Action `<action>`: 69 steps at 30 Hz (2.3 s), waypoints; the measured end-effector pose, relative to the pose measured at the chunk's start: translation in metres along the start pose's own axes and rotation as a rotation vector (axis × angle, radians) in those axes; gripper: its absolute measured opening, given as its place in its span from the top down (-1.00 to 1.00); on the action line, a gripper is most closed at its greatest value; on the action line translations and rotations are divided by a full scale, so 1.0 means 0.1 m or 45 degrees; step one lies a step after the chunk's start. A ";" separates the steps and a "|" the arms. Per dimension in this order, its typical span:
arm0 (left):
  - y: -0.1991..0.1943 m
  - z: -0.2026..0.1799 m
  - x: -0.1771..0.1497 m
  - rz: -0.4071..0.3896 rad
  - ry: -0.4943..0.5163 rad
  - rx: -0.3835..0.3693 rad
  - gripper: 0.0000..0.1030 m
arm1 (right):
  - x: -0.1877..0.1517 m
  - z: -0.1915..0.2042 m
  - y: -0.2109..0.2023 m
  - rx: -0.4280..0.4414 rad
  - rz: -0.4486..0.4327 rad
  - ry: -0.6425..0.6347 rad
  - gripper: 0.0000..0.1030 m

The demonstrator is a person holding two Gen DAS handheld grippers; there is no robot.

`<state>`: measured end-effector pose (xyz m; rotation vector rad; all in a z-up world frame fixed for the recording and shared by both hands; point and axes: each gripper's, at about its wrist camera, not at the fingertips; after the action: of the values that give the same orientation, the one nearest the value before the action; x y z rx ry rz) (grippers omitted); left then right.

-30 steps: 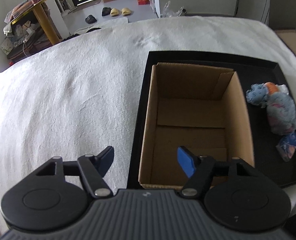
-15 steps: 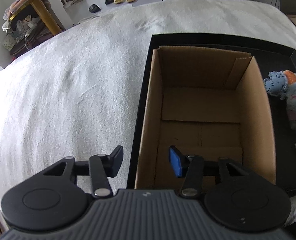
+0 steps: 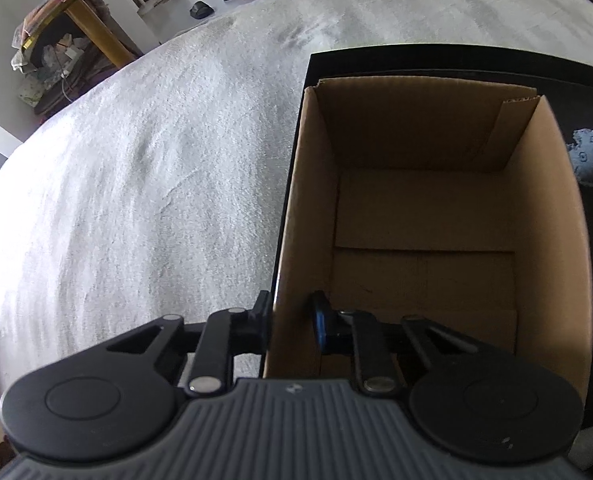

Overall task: Organize soft objects
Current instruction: 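Lower the right gripper onto the blue Vinda tissue pack and close, then lift the tissue pack with the right gripper and release it into the box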

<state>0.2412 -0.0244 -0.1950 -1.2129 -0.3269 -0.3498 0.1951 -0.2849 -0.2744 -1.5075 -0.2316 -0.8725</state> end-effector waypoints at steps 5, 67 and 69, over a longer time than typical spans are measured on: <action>0.01 0.00 0.01 0.019 0.000 0.006 0.60 | 0.00 0.03 0.07 -0.067 -0.013 -0.043 -0.45; -0.27 0.35 -0.28 -0.112 -0.062 -0.102 0.80 | 0.13 1.08 -1.29 0.416 -0.379 -0.783 -0.04; -0.26 0.36 -0.27 -0.113 -0.076 -0.113 0.80 | 0.15 1.15 -1.30 0.442 -0.387 -0.825 -0.04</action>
<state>0.2032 0.0041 -0.1731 -1.3000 -0.4213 -0.4094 0.1677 -0.1632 -0.1528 -1.3996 -1.0551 -0.5111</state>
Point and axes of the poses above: each gripper's, at about its wrist camera, not at the fingertips, and y roughly the way its jaws point, z to its left, x to its top, and after that the axes turned 6 degrees about -z, right-handed
